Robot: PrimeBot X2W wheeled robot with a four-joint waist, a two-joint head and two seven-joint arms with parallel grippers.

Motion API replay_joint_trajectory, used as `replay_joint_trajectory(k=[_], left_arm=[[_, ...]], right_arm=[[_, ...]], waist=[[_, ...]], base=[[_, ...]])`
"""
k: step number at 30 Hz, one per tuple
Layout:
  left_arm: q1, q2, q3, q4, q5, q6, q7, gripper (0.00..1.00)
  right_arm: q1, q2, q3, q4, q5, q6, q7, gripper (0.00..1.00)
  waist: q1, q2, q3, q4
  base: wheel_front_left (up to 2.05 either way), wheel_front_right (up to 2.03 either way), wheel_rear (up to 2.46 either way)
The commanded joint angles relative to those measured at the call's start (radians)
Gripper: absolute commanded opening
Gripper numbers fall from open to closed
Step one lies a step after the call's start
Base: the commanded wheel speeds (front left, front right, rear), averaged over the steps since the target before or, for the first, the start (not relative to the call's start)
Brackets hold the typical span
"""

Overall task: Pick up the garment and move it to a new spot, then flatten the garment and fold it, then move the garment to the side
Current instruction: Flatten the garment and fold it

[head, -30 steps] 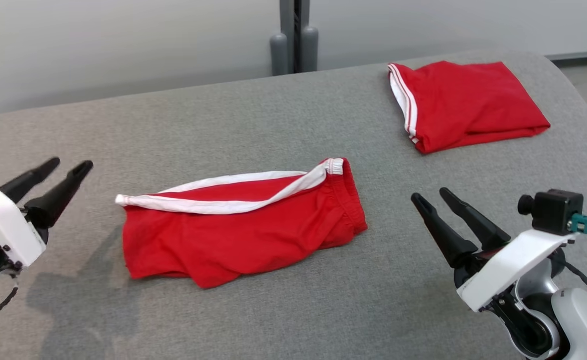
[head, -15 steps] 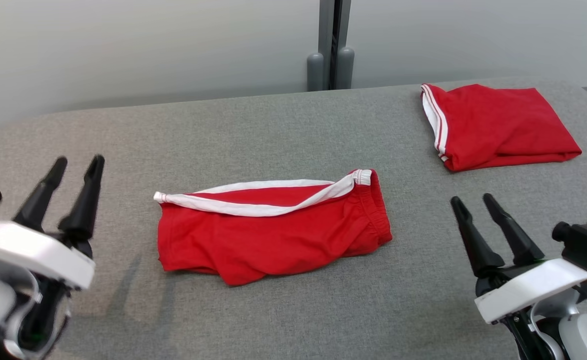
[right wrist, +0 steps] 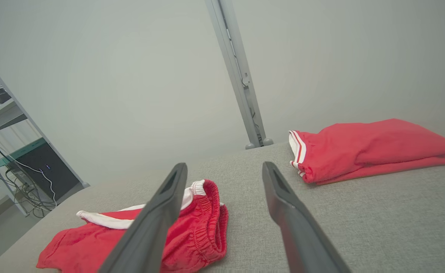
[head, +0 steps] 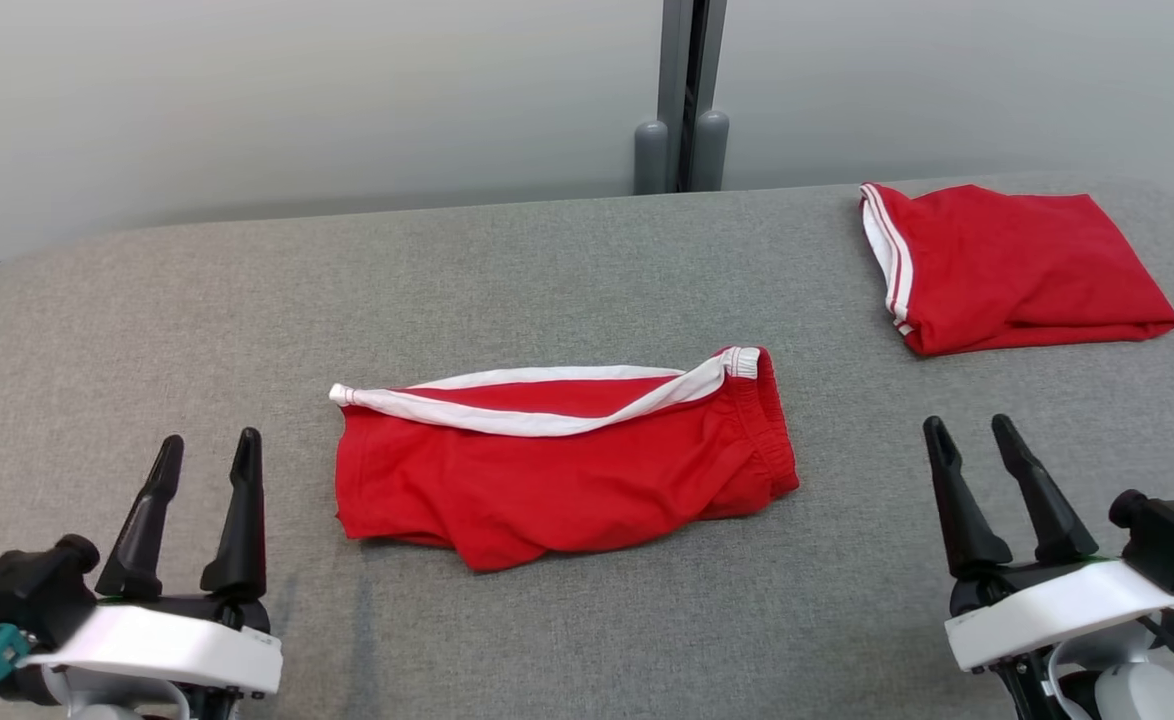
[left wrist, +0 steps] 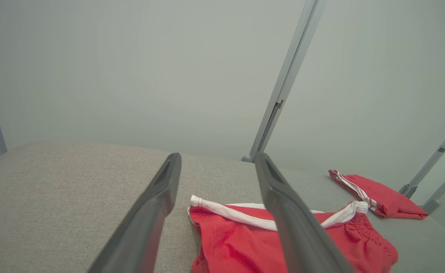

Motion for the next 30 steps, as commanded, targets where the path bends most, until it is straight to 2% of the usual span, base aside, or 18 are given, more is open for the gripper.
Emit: replay_joint_trajectory(k=[1, 4, 8, 12, 21, 30], left_arm=[[0.013, -0.002, 0.013, 0.004, 0.014, -0.008, -0.003, 1.00], [0.022, -0.051, 0.036, 0.029, 0.057, -0.044, -0.003, 1.00], [0.029, -0.083, 0.062, 0.060, 0.094, -0.086, -0.003, 1.00], [0.018, -0.104, 0.080, 0.078, 0.119, -0.109, -0.003, 1.00], [-0.017, -0.136, 0.079, 0.119, 0.153, -0.154, -0.003, 1.00], [-0.033, -0.157, 0.078, 0.156, 0.162, -0.176, -0.003, 1.00]], right_arm=[[0.000, 0.000, 0.004, 0.001, -0.002, 0.000, -0.007, 1.00], [-0.012, 0.001, 0.003, 0.017, -0.006, 0.000, -0.010, 1.00], [-0.033, -0.008, 0.011, 0.036, -0.005, 0.000, 0.009, 1.00], [-0.078, -0.018, 0.022, 0.078, 0.011, 0.000, 0.043, 1.00], [-0.240, -0.027, 0.035, 0.318, 0.106, 0.000, 0.181, 1.00], [-0.331, -0.027, 0.051, 0.534, 0.150, 0.000, 0.209, 1.00]], waist=[[0.0000, -0.0001, 0.003, 0.003], [0.0000, -0.0001, 0.007, 0.011], [0.0000, -0.0001, 0.005, 0.020], [0.0000, -0.0001, 0.009, 0.027], [0.0000, -0.0001, 0.026, 0.083], [0.0000, -0.0001, 0.043, 0.164]], base=[[0.00, 0.00, 0.00], [0.00, 0.00, 0.00], [0.00, 0.00, 0.00], [0.00, 0.00, 0.00], [0.00, 0.00, 0.00], [0.00, 0.00, 0.00]])
